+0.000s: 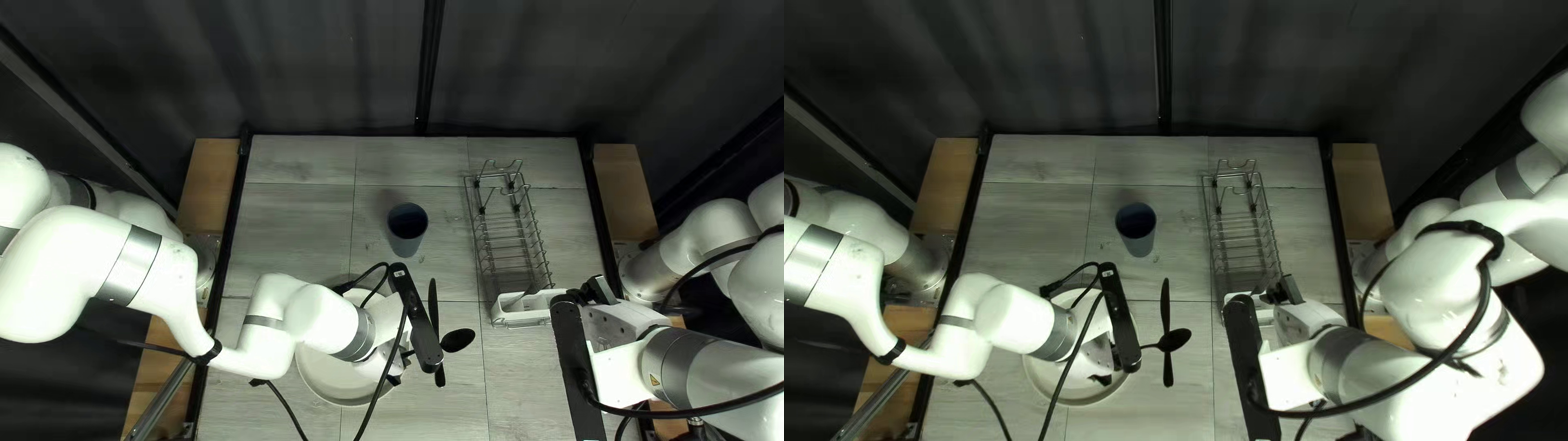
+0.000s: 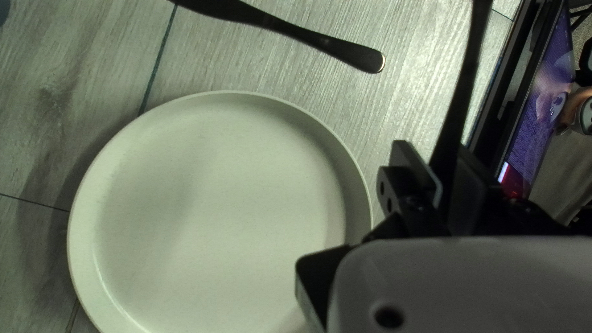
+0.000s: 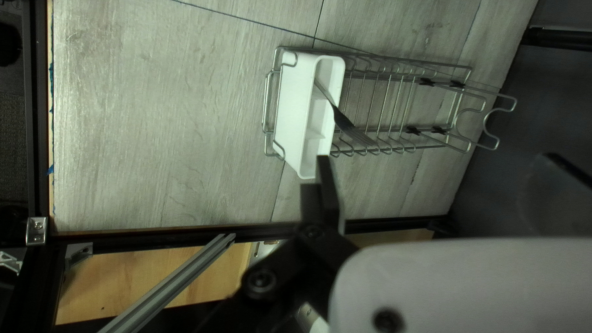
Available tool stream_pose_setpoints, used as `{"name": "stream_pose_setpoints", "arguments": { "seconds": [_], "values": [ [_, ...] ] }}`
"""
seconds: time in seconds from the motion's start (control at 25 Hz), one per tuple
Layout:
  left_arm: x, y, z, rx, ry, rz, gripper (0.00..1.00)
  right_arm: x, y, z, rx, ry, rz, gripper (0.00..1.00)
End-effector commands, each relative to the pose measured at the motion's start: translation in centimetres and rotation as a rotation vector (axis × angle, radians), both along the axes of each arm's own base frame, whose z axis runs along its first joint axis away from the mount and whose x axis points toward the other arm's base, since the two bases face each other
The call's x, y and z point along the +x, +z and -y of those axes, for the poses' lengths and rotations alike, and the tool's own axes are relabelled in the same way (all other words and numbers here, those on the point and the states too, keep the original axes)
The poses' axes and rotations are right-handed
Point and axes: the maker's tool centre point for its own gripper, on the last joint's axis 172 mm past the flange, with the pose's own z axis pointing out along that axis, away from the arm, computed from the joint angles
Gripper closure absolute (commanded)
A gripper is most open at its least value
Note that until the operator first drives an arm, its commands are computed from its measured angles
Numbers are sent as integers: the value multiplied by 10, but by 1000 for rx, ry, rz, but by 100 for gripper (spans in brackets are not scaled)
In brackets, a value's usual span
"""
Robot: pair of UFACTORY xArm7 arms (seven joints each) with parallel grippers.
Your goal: Pick up and place plate onto table. Place down one fork to the left of the plate. Place spoon and knife to the right of the plate. Place cup above the knife and spoon
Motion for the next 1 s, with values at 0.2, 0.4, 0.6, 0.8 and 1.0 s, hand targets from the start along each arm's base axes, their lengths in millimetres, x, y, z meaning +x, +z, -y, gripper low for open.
{"name": "stream_pose_setpoints", "arguments": {
  "seconds": [0.2, 0.4, 0.6, 0.8, 1.0],
  "values": [
    [7, -9, 1, -34, 46, -20, 100, 0, 0, 0, 0, 0, 0, 0],
    [26, -22, 13, -85, 178, -13, 100, 0, 0, 0, 0, 0, 0, 0],
    [32, -25, 22, -114, 293, -10, 100, 0, 0, 0, 0, 0, 0, 0],
    [40, -33, 20, -144, 411, -55, 100, 0, 0, 0, 0, 0, 0, 0],
    [42, -34, 19, -153, 412, -56, 100, 0, 0, 0, 0, 0, 0, 0]
  ]
}}
